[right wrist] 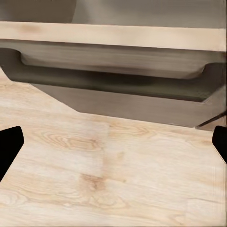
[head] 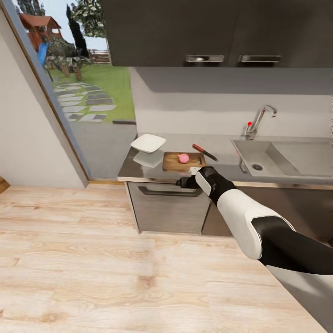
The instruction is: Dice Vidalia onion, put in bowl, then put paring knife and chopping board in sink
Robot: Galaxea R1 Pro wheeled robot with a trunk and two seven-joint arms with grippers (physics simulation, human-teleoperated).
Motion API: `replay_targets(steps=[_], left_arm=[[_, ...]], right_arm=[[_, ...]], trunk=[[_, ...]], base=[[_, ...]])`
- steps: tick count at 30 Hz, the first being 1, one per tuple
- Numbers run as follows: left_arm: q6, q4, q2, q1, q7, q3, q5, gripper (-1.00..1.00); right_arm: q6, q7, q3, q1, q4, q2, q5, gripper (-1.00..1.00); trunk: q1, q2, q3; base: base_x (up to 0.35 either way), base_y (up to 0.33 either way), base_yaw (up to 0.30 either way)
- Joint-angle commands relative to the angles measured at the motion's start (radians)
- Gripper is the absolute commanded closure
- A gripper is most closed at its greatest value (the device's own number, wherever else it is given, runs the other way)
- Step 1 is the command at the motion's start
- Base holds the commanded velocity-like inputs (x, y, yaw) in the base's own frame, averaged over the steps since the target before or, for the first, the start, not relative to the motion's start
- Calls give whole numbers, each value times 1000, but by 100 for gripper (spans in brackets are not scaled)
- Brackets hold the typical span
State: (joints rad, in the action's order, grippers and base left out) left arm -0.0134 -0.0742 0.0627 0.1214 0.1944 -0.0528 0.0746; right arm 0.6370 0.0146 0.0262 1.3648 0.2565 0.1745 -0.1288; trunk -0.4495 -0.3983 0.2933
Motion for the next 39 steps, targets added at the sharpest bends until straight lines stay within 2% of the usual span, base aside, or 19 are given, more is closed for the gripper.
replay_targets(steps=[1,7,17,19,25,39], left_arm=[[-1,-3,0,1,5,-6,8,-100],[-2,-3,0,1,5,-6,8,-100],[-3,-3,0,1,5,-6,7,-100],[-24,-3,0,1,5,-6,7,-100],[-83,-4,0,1,4,-6,8,-100],[-91,-4,-1,1,4,-7,8,-100]], right_arm=[[4,2,3,0,1,0,-6,-100],[4,2,3,0,1,0,-6,-100],[3,2,3,0,1,0,-6,-100],[3,2,3,0,1,0,-6,-100],[3,2,3,0,1,0,-6,-100],[3,2,3,0,1,0,-6,-100]], trunk=[[0,-2,2],[0,-2,2],[0,-2,2],[0,-2,2],[0,-2,2],[0,-2,2]], base=[[0,-319,0],[42,-249,0],[12,-11,0],[122,-1,0],[264,0,0],[293,-55,0]])
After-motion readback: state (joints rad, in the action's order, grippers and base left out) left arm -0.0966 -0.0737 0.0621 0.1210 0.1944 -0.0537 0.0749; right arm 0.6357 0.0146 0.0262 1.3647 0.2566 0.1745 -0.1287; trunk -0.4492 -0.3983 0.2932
